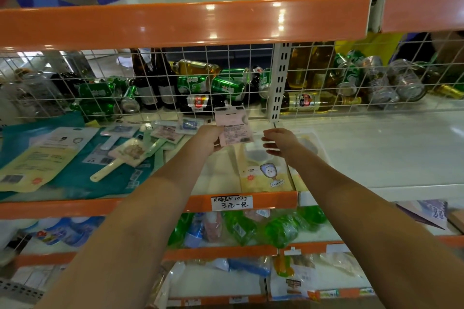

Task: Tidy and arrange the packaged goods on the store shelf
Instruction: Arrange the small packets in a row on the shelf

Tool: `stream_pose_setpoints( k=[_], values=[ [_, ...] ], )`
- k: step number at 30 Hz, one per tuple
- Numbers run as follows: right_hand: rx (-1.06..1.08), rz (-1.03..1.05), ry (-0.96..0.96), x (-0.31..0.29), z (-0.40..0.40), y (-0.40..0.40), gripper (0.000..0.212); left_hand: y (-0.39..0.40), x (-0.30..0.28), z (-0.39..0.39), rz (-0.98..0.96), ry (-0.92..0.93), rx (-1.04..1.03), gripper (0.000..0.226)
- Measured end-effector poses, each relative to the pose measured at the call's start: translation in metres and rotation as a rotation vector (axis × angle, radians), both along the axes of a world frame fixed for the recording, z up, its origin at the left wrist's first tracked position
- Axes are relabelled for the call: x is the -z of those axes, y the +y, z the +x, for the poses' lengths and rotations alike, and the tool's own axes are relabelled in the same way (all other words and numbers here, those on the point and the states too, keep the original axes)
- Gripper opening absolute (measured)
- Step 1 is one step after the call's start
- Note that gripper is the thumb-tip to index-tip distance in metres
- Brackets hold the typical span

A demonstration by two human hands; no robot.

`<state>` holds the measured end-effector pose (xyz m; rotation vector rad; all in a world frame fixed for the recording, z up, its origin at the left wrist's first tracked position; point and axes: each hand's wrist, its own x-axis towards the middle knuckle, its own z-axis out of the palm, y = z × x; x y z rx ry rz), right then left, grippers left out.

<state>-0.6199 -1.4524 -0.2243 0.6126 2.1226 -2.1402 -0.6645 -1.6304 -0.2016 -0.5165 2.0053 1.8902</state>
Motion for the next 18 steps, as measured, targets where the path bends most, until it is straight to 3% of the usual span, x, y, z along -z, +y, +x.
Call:
stream_pose_setpoints(
  k=[3,7,16,18],
  values=[
    [-0.001,0.007,-0.006,-0.001,0.002,-0.003,0.016,-0.004,0.002,0.003,-0.011,0.019,0.002,0.025],
    [-0.012,0.022,-0.015,-0.001,0.003,-0.006,0.028,-0.007,0.001,0.006,-0.019,0.010,0.010,0.011],
    [0.009,0.052,-0.037,0.001,-0.001,-0.016,0.025,-0.016,0.000,0.007,-0.045,0.016,0.004,0.020],
    [0.007,0.053,-0.036,0.000,-0.001,-0.018,0.025,-0.018,-0.001,0.007,-0.052,0.012,0.011,0.013]
  ],
)
